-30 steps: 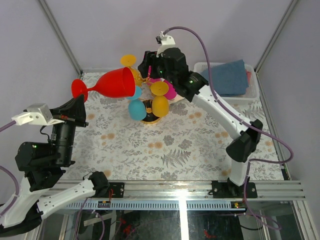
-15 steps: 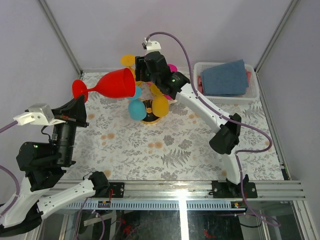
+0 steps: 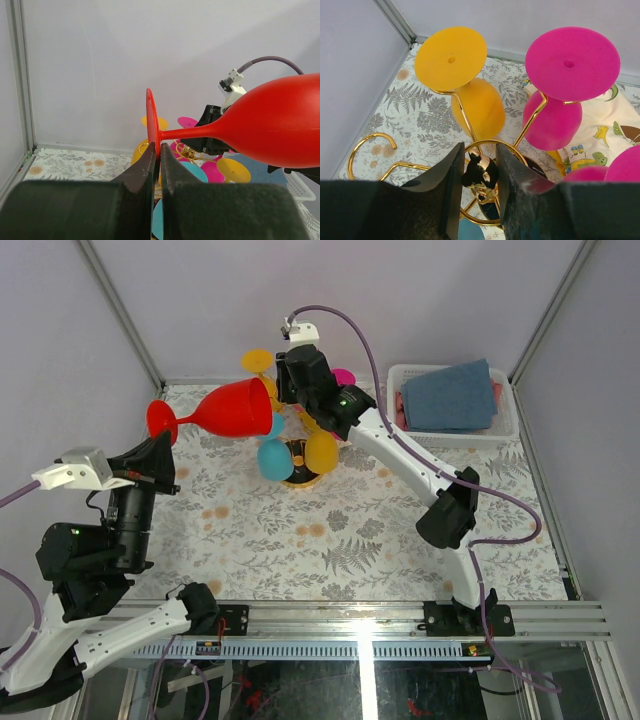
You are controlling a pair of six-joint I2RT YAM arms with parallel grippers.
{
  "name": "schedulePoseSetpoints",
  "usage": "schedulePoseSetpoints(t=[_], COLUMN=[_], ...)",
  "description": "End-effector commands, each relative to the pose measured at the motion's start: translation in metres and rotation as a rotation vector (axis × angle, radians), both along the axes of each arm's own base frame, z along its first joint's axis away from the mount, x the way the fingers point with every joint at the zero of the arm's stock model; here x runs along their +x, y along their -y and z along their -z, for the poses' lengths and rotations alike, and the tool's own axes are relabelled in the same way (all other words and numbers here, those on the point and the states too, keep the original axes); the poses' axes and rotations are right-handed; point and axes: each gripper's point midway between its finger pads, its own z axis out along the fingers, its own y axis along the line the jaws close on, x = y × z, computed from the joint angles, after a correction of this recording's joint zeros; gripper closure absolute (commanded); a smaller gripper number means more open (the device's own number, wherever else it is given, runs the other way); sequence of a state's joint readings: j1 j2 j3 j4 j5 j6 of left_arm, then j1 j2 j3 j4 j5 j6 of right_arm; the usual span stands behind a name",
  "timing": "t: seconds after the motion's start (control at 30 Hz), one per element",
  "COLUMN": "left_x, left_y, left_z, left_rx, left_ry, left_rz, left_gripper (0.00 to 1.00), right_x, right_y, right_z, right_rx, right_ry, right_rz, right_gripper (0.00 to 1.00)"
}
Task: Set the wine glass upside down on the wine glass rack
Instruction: Adjust the wine rack at the center of the board.
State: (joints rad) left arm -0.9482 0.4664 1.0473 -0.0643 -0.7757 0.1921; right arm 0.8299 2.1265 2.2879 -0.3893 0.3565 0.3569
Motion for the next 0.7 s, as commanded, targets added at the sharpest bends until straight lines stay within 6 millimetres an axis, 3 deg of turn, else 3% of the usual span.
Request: schedulePoseSetpoints(t=[0.0, 0.1, 0.2, 0.67], left_x=[0.000, -0.001, -0.002, -0.001], left_y=[-0.006, -0.007, -0.010, -0.006], left_z=[-0.005, -0.004, -0.005, -0.002], left_rx=[-0.024, -0.025, -0.031, -0.022], left_ry=[0.016, 0.015, 0.018, 0.009], left_rz=[-0.026, -0.029, -0.030, -0.016], left_gripper=[1.00, 1.00, 1.00, 1.00], right_x=[-0.001, -0.004, -0.011, -0.023], right_y=[0.004, 0.006, 0.004, -0.003], right_z=[-0.018, -0.025, -0.036, -0.059], right_rx=[0.005, -0.001, -0.020, -0.139], right_ry=[0.039, 0.057, 0.092, 0.209], right_rz=[0.008, -0.017, -0.080, -0.427], right_gripper=[0.71, 0.79, 1.00, 1.00])
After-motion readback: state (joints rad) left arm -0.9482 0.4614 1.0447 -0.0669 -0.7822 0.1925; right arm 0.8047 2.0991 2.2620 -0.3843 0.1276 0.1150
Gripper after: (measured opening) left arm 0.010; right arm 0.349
